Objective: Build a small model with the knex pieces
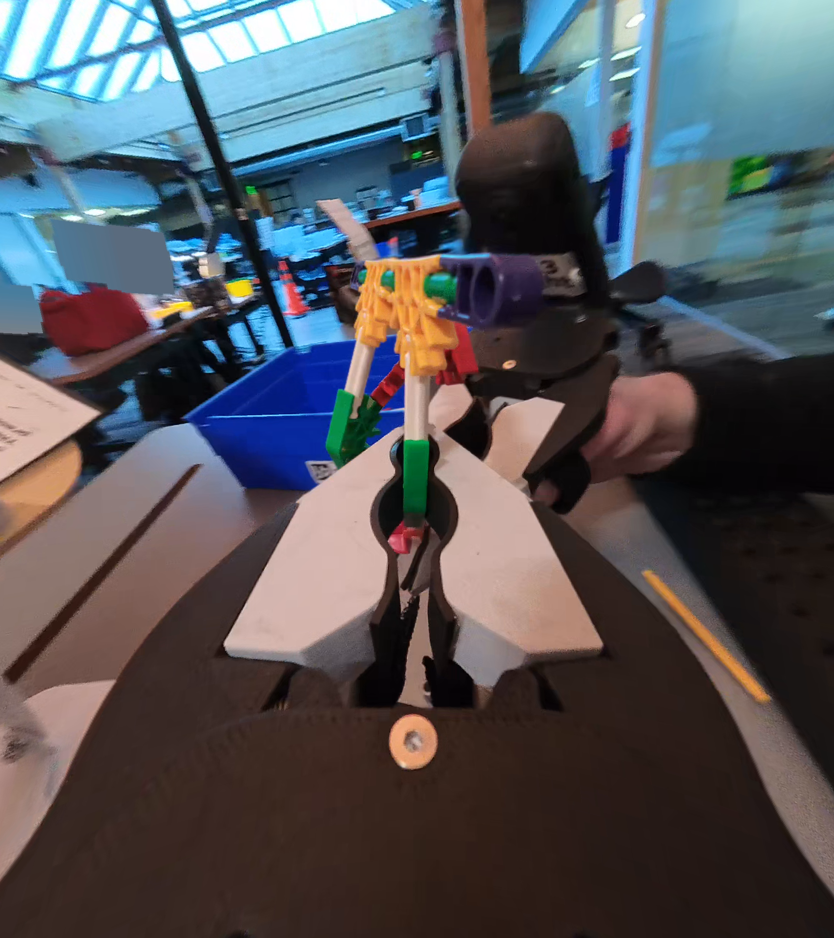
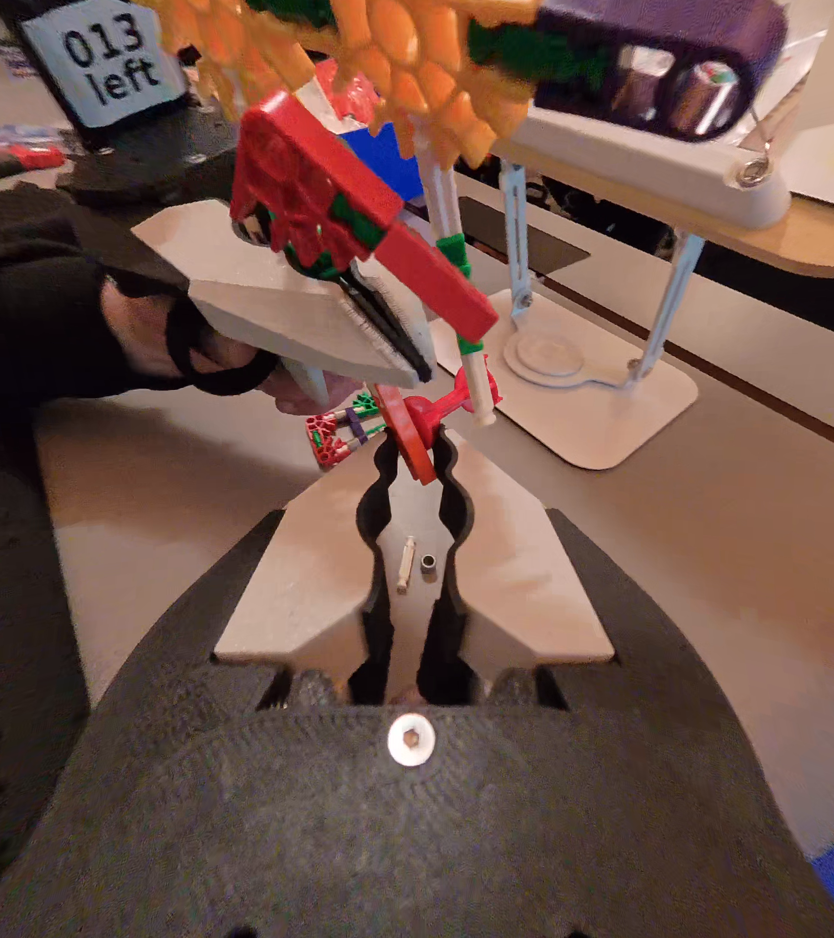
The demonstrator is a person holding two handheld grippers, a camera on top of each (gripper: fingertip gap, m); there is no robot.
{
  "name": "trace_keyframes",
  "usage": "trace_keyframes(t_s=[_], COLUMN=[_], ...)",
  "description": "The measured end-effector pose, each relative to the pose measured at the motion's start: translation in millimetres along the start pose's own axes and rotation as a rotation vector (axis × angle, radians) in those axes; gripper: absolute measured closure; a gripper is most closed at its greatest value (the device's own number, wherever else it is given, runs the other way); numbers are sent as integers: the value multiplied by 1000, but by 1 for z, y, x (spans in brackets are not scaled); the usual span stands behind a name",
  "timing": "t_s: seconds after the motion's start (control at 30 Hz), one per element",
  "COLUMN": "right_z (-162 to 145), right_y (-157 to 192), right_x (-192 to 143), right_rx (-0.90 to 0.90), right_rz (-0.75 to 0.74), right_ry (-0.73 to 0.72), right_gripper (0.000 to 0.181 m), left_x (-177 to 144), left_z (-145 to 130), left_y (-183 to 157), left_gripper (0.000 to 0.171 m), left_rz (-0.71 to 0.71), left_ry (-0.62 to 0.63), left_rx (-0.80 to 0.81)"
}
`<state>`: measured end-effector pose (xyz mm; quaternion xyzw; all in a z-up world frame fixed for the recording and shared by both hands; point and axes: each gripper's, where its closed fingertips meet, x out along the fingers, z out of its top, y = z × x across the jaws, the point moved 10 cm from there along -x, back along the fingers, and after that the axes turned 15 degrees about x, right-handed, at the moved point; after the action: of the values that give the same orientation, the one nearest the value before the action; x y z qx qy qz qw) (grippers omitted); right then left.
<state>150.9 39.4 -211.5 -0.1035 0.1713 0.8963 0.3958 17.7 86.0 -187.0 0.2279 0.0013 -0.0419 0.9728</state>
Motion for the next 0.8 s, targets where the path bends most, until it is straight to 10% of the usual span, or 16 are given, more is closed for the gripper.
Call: trace_keyframes(t_s=[0.8], right_z=[-4], right_y=[-11], right_x=[11], right_rx=[402], right_rz=[87], right_ry=[-67], right_gripper=[172], left_x=[28], left_z=[-6], left_y=[-38], left_gripper=[171], left_rz=[543], left_ry=[166], left_rx=[736])
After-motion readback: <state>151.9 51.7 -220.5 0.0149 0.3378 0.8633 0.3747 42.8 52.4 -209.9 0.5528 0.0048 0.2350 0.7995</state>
